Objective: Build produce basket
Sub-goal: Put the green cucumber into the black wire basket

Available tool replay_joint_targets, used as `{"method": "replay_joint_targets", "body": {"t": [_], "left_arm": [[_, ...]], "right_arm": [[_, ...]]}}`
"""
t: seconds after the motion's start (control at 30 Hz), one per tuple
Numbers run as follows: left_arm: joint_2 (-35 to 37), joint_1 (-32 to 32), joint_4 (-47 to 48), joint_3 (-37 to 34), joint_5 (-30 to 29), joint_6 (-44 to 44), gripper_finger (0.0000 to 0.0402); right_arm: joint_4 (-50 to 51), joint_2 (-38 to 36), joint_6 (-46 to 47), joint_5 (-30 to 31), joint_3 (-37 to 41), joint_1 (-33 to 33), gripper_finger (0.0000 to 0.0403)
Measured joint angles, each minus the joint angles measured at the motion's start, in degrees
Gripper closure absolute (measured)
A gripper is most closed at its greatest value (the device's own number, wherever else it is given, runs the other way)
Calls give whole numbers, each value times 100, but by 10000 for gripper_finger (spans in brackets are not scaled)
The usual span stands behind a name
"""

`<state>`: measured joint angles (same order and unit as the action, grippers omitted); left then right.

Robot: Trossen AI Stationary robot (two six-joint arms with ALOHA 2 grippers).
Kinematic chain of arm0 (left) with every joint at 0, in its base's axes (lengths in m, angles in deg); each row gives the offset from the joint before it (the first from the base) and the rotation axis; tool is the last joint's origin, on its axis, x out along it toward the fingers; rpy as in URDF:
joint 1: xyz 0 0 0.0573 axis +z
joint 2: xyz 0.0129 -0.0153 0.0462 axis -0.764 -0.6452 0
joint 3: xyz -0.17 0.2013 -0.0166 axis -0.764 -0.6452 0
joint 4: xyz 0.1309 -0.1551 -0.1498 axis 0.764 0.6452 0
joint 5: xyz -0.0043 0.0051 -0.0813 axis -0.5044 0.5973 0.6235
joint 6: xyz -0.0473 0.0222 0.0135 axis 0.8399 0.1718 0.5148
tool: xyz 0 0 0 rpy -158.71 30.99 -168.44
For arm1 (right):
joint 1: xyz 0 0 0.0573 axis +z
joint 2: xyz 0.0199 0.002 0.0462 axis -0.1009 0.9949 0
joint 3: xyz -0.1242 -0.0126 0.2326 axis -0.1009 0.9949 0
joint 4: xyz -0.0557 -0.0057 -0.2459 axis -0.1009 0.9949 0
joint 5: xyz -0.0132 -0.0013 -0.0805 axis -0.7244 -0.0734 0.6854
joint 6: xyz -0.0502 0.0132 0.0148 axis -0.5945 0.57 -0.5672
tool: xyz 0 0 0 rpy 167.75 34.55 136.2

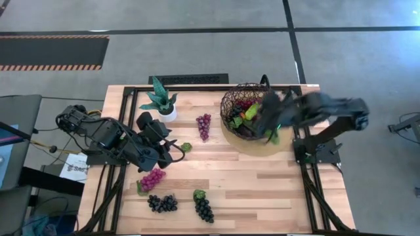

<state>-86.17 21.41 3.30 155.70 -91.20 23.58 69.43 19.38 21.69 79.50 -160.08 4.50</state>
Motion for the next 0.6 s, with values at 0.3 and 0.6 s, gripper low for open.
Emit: {"method": "replay_joint_targets", "body": {"t": [0.3,0.6], "left_arm": [[-1,-1,242,-1,-6,-97,231],[0,-2,242,-2,-46,-312,231]], "right_arm": [[2,-609,-180,-311,0,-1329,361],[-707,-407,-678,-1552,795,-2228,361]]}}
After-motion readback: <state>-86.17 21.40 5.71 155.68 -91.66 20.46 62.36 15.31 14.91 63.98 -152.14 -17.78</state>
